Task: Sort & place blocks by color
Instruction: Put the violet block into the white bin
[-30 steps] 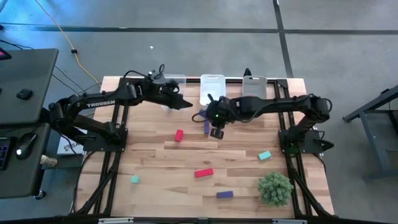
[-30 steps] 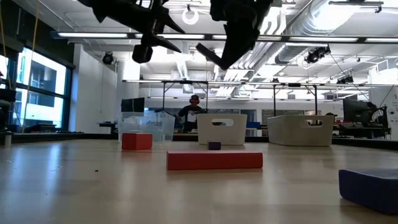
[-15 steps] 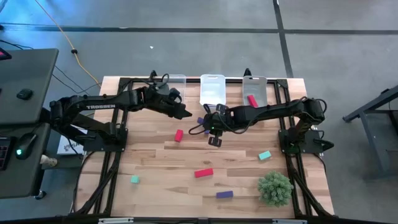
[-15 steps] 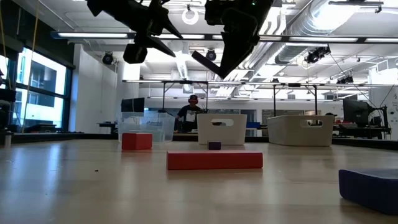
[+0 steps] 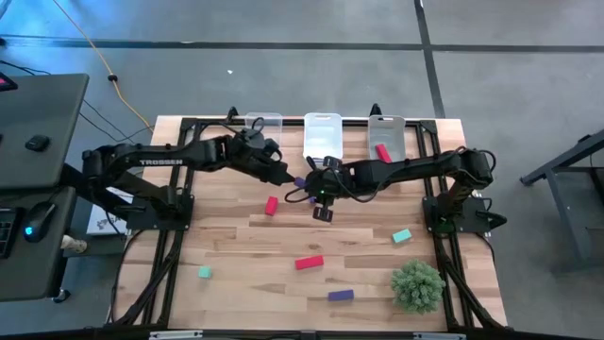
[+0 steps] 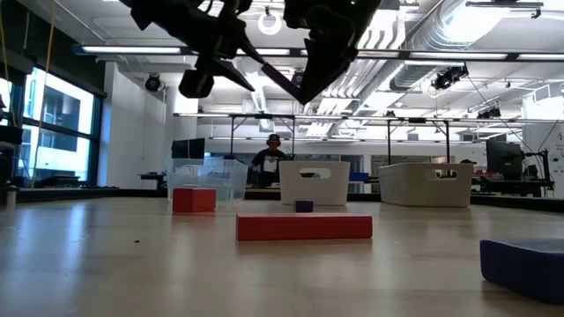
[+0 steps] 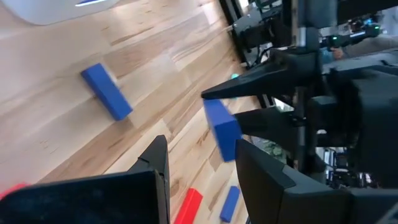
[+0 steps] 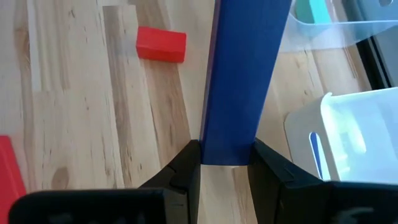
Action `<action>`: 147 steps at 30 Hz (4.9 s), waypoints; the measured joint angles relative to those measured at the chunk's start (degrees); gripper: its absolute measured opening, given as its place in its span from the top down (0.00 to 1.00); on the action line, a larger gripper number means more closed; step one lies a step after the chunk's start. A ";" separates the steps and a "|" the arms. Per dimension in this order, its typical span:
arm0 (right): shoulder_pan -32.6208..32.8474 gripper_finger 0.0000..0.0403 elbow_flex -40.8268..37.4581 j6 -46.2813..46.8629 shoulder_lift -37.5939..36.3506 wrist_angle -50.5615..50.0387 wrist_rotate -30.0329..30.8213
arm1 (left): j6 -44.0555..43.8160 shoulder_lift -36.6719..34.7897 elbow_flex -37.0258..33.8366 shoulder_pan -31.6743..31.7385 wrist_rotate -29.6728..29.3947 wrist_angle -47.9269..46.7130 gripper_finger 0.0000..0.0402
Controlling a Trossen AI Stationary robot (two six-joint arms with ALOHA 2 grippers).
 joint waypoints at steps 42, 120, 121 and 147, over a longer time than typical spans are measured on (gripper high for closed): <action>-0.77 0.81 0.09 1.04 0.00 -2.89 -0.81 | 1.27 7.49 0.00 -1.21 0.19 11.10 0.99; -22.66 0.67 22.73 -2.20 -0.07 -18.23 10.14 | 34.50 13.45 12.61 21.45 -4.35 12.94 1.00; -22.74 0.67 22.73 -1.60 -0.07 -18.04 10.13 | 34.49 14.50 12.93 21.42 -3.71 12.90 1.00; -22.91 0.67 22.73 -0.05 -0.07 -17.94 10.47 | 35.34 30.55 13.33 15.31 1.07 10.99 1.00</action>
